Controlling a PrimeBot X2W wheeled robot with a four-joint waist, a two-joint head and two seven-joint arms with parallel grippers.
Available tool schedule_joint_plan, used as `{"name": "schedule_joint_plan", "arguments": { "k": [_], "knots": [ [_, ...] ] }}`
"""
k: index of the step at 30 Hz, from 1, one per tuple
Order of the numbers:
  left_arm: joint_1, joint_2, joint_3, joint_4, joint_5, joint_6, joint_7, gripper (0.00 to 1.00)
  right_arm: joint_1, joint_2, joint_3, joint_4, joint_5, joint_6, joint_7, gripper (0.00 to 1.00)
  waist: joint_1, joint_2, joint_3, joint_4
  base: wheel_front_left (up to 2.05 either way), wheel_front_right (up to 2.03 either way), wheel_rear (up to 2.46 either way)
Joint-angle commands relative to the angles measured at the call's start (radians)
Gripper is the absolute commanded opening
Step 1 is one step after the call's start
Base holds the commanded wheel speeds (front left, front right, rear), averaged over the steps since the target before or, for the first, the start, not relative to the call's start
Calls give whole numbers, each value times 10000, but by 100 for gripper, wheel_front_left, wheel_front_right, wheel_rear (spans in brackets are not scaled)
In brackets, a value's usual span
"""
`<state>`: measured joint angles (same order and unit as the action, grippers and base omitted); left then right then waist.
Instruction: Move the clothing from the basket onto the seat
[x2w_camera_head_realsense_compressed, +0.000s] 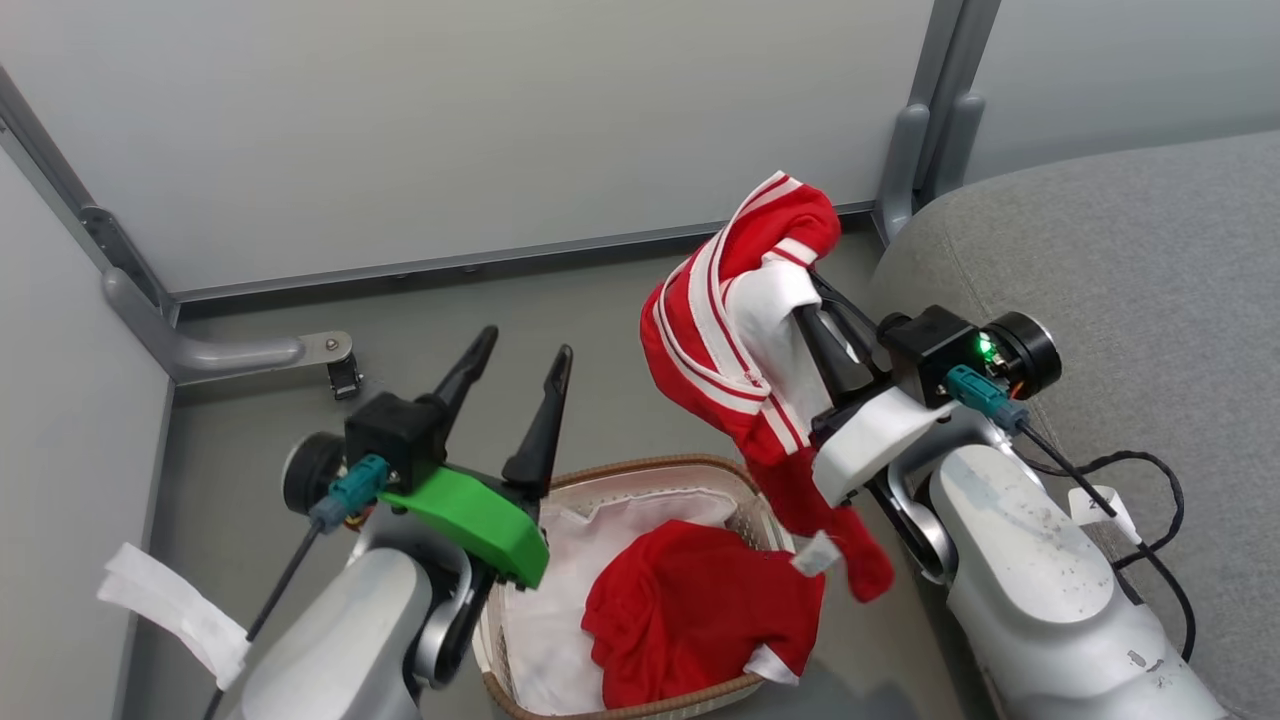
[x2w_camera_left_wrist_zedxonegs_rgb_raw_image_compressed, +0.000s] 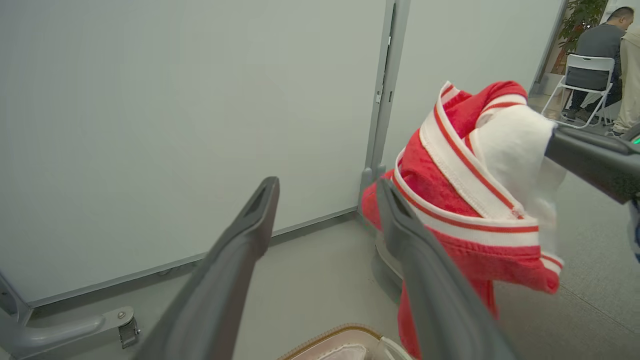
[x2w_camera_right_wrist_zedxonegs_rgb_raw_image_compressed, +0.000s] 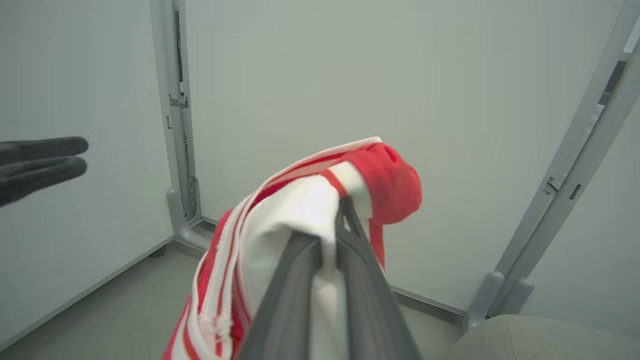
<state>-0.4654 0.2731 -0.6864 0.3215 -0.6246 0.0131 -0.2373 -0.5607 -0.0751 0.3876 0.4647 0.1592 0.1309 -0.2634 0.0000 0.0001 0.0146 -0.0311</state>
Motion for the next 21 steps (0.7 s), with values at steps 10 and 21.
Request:
{"name": "schedule_joint_plan", "arguments": {
  "k": [10, 21],
  "knots": [
    [999, -344, -236, 435, 43, -98, -216, 100, 387, -263, -492, -211, -236, -3, -21, 0, 0, -1, 193, -180, 0, 0, 0],
    [1030, -426, -142, 574, 354, -188, -276, 100, 265, -463, -689, -386, -381, -3, -21, 0, 0, -1, 551, -1023, 0, 0, 0]
  ]
}}
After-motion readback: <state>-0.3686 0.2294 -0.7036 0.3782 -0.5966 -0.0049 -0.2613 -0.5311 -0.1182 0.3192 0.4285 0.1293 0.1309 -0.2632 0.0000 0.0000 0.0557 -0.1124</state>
